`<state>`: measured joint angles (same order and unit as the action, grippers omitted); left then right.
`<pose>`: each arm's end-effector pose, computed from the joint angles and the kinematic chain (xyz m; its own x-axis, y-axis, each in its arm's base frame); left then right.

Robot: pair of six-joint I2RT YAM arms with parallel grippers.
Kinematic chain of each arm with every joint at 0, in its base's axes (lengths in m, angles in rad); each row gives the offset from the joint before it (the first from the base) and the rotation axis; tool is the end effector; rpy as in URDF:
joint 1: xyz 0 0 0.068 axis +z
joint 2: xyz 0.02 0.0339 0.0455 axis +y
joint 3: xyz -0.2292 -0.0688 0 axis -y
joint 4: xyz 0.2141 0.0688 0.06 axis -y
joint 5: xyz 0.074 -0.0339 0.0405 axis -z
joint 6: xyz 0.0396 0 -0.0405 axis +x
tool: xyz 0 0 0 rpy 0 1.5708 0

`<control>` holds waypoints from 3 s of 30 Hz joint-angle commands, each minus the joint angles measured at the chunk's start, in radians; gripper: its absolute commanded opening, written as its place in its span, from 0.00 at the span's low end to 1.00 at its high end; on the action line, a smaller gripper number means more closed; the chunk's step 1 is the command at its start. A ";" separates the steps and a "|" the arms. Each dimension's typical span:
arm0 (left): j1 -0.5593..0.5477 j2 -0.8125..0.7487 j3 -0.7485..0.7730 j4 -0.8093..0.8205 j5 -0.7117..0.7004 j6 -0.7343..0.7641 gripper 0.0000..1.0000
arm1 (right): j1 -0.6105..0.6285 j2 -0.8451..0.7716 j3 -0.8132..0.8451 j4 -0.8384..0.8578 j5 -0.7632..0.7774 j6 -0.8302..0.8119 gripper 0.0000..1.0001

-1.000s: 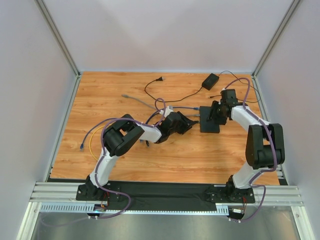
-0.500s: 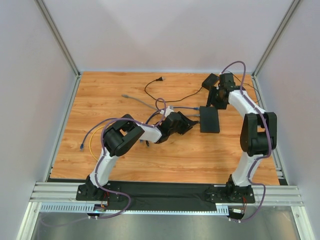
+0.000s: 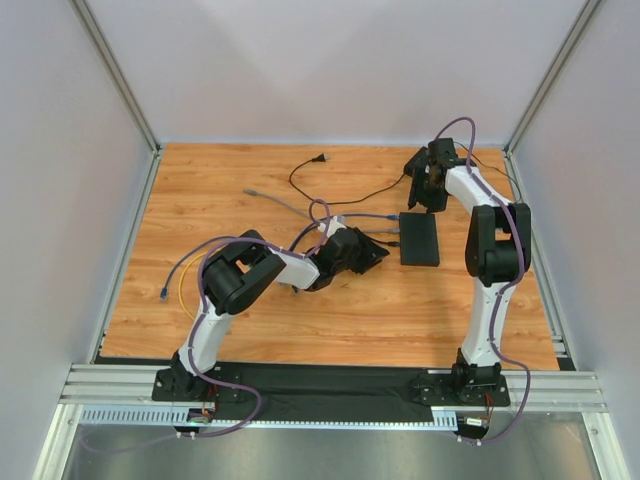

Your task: Pull the plug from the switch port

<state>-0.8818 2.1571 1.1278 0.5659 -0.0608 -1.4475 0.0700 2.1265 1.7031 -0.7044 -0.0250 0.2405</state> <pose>0.2626 -0.3150 0.1011 -0.7653 -0.6290 -0.1370 -0.1915 0.4256 -0.8844 0.4084 0.0296 0.1723 -0.8945 0.1760 -0.4109 0.1364 0.9829 0.1240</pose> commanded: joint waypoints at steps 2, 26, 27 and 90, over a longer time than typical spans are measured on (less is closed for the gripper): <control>-0.002 -0.059 -0.020 0.045 0.006 0.012 0.47 | 0.004 -0.008 -0.013 -0.004 0.020 -0.006 0.56; -0.002 -0.085 -0.043 0.032 0.013 0.009 0.48 | -0.003 0.038 0.030 -0.001 -0.001 0.022 0.56; -0.003 -0.086 -0.045 0.034 0.013 0.007 0.48 | -0.003 0.046 0.030 -0.001 0.000 0.023 0.56; -0.060 0.084 0.084 -0.035 -0.080 -0.240 0.47 | 0.019 -0.367 -0.516 0.129 -0.039 0.060 0.50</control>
<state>-0.9401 2.2181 1.1805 0.5850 -0.1184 -1.6737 0.0849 1.7470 1.1614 -0.6006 -0.0631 0.3126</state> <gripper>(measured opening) 0.469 0.503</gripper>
